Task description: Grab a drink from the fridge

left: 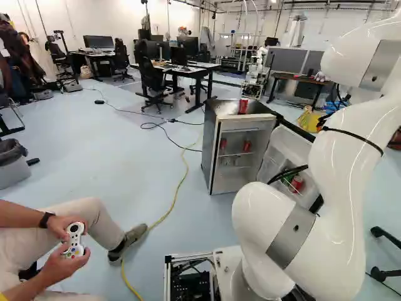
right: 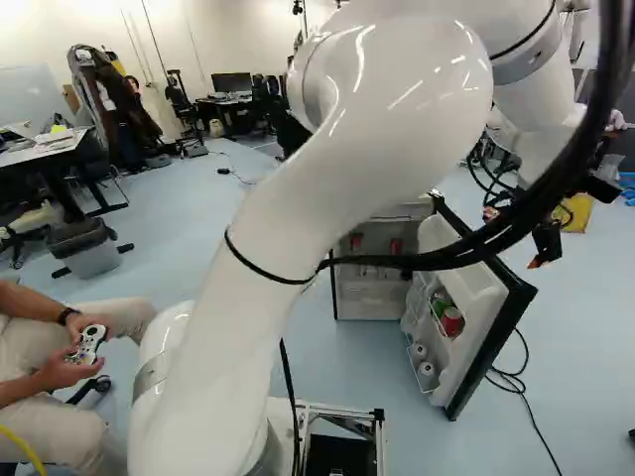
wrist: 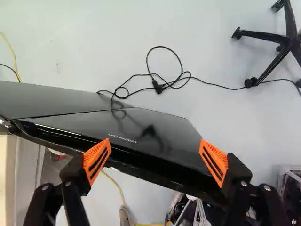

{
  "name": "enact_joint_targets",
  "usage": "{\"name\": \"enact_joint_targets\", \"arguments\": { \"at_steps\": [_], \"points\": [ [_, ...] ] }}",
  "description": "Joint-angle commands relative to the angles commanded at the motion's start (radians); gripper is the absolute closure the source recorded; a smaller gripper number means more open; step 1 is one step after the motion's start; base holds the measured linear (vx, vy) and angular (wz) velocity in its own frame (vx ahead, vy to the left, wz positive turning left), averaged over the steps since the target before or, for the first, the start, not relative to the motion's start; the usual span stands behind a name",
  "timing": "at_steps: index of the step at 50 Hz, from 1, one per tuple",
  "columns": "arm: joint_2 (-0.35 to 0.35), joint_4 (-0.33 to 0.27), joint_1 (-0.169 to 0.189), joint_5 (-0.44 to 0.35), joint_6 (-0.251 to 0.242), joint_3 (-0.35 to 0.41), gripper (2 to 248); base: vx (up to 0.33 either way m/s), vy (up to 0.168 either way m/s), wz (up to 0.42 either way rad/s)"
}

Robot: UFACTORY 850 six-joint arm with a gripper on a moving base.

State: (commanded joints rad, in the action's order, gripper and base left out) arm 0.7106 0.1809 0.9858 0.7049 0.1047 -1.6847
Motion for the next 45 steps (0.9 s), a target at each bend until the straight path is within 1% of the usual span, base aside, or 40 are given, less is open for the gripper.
{"name": "enact_joint_targets", "arguments": {
  "at_steps": [8,21,32,45],
  "points": [
    [0.044,0.012,0.004,0.045,0.0,-0.056,3,0.0,0.0,0.0],
    [0.095,0.027,0.015,0.109,0.0,-0.135,3,0.0,0.0,0.0],
    [0.133,0.028,0.028,0.127,0.0,-0.192,3,0.0,0.0,0.0],
    [0.196,0.028,0.037,0.128,0.0,-0.258,3,0.0,0.0,0.0]
  ]
}}
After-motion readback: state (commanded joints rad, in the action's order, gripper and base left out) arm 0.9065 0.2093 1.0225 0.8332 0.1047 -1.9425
